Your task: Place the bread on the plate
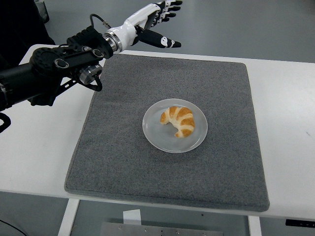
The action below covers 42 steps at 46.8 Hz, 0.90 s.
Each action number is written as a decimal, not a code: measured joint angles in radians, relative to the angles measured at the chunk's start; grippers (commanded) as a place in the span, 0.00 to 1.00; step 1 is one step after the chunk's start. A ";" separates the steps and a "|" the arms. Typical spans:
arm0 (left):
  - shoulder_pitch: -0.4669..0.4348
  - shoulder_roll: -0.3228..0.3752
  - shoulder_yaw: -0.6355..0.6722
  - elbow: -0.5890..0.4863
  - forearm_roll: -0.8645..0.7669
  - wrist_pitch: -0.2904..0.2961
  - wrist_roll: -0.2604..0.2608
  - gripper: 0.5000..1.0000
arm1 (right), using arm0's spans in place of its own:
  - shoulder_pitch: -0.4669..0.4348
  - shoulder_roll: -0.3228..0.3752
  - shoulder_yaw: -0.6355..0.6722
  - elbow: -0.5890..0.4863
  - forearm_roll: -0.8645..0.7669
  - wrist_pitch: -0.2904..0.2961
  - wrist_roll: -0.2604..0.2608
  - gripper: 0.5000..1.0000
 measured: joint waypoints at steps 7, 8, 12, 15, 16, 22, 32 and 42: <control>0.040 0.052 -0.060 0.003 -0.138 -0.031 0.006 1.00 | 0.000 0.000 0.000 0.000 0.000 0.000 0.000 0.90; 0.048 0.059 -0.075 0.003 -0.153 -0.034 0.008 1.00 | 0.000 0.000 0.000 0.000 0.000 0.000 0.000 0.91; 0.087 0.083 -0.137 0.003 -0.194 -0.041 0.025 1.00 | 0.000 0.000 0.000 0.000 0.000 0.000 0.000 0.91; 0.123 0.098 -0.212 0.003 -0.215 -0.044 0.071 1.00 | 0.000 0.000 0.000 0.000 0.000 0.000 0.000 0.90; 0.131 0.101 -0.226 0.003 -0.218 -0.044 0.080 1.00 | 0.000 0.000 0.000 0.000 0.000 0.000 0.000 0.90; 0.218 0.117 -0.408 0.003 -0.229 -0.040 0.153 1.00 | 0.000 0.000 0.000 0.000 0.000 -0.001 0.000 0.90; 0.337 0.116 -0.672 0.003 -0.229 -0.036 0.171 1.00 | 0.000 0.000 -0.001 0.000 0.000 -0.001 0.000 0.90; 0.399 0.103 -0.827 0.026 -0.258 -0.041 0.171 1.00 | -0.003 0.000 -0.003 0.002 -0.002 0.002 0.000 0.90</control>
